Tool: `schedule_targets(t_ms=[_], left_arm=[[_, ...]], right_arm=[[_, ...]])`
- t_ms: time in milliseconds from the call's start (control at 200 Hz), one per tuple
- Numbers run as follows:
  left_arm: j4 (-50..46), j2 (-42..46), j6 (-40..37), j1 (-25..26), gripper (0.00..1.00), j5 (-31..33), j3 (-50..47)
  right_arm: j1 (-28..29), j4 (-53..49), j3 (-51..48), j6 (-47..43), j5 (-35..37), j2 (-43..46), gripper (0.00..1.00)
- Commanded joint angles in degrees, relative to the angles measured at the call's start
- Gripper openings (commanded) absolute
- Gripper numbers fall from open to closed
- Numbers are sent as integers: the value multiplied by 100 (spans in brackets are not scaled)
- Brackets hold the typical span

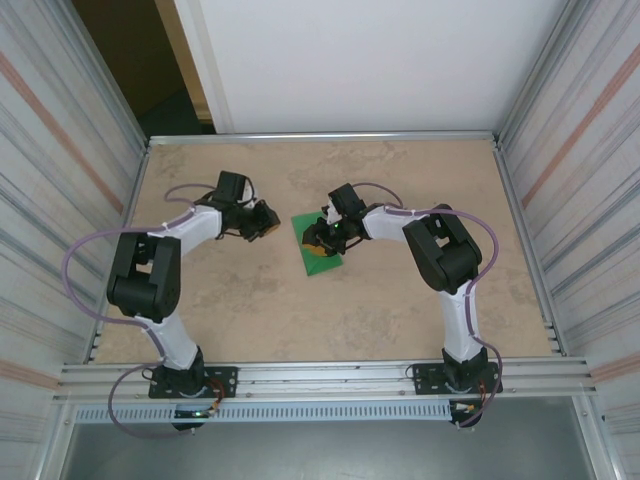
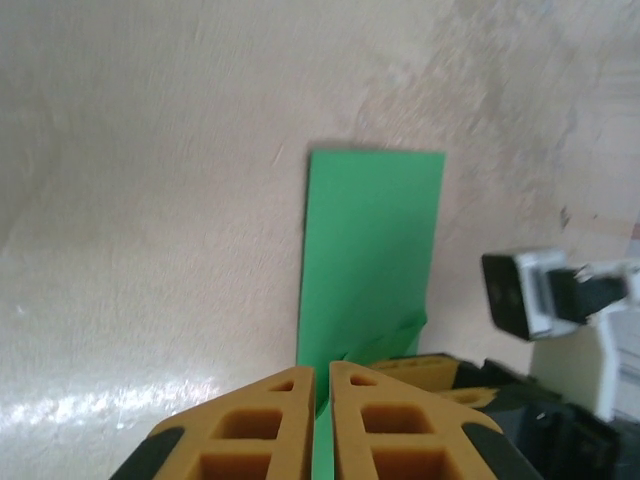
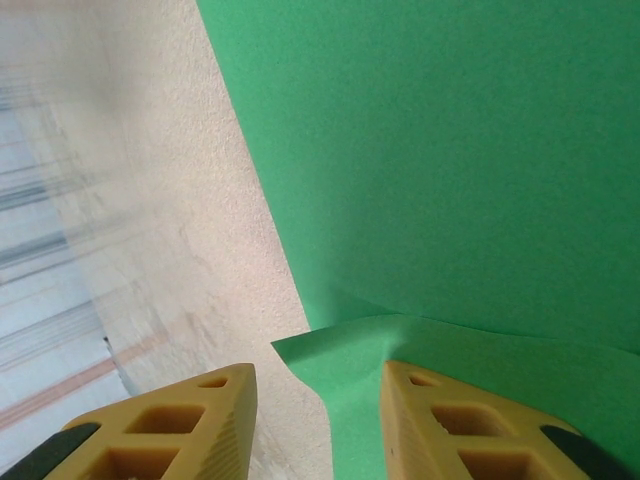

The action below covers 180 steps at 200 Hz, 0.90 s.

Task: Fold a paper plane with a square sheet of paper (pick it up from the middle)
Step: Fold the triangle a second time at the center of the table.

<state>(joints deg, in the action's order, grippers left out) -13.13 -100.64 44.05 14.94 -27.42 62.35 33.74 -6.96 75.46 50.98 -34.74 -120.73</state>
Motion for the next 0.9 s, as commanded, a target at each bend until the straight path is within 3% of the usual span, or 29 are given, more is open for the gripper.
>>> schedule_targets(t_ms=[0, 215, 386, 897], left_arm=[[268, 153, 73, 242, 12, -280, -172], [500, 13, 51, 622, 9, -405, -293], [419, -230, -69, 875, 4, -323, -204], [-90, -849, -390, 1055, 0, 12, 379]], right_arm=[[-25, -358, -32, -24, 296, -140, 34], [-33, -523, -15, -124, 387, -174, 14], [-43, -577, -40, -141, 426, -195, 3], [-55, -609, -24, -79, 387, -250, 0]])
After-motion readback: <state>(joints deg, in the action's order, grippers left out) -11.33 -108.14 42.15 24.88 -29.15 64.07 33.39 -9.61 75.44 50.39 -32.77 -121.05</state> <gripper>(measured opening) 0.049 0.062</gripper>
